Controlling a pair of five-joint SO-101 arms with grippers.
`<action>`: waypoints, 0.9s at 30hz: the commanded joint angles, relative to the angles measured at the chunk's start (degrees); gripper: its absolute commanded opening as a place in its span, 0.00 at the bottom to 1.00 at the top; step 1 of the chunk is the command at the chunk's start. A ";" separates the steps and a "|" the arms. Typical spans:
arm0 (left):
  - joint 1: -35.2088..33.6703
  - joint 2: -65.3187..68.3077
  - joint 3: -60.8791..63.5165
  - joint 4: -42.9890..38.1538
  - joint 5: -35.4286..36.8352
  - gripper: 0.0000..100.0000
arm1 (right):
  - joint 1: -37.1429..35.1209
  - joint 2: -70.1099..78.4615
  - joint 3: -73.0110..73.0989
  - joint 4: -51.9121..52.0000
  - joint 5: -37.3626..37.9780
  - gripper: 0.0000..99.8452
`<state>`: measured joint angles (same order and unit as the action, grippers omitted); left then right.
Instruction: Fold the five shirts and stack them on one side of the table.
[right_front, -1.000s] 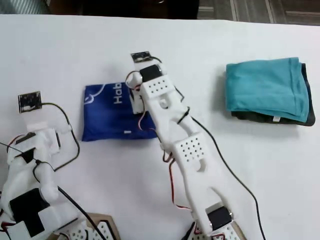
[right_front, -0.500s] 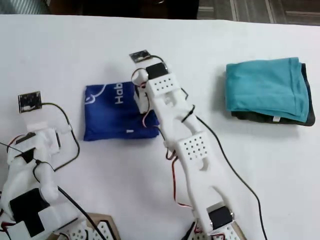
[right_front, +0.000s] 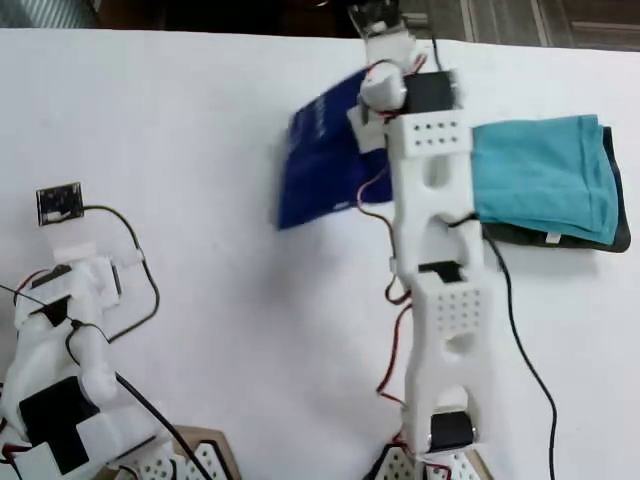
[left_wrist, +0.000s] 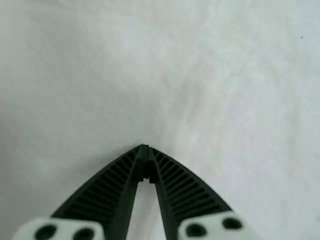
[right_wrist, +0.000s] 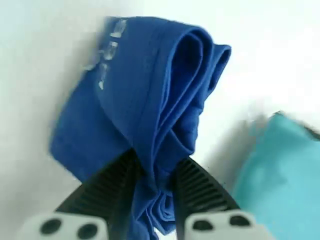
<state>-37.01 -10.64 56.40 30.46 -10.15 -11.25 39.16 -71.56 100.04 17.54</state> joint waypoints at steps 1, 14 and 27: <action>0.53 -1.14 -0.22 -0.97 0.26 0.03 | 3.30 -10.07 -0.70 0.92 5.54 0.02; 0.53 -1.14 -0.22 -0.97 0.26 0.03 | 23.60 -12.53 -0.53 0.84 19.43 0.02; 0.53 -1.14 -0.22 -0.97 0.26 0.03 | 37.32 5.49 -1.05 -10.95 28.22 0.02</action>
<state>-37.01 -10.64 56.40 30.46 -10.15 23.65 42.68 -71.56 93.98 45.14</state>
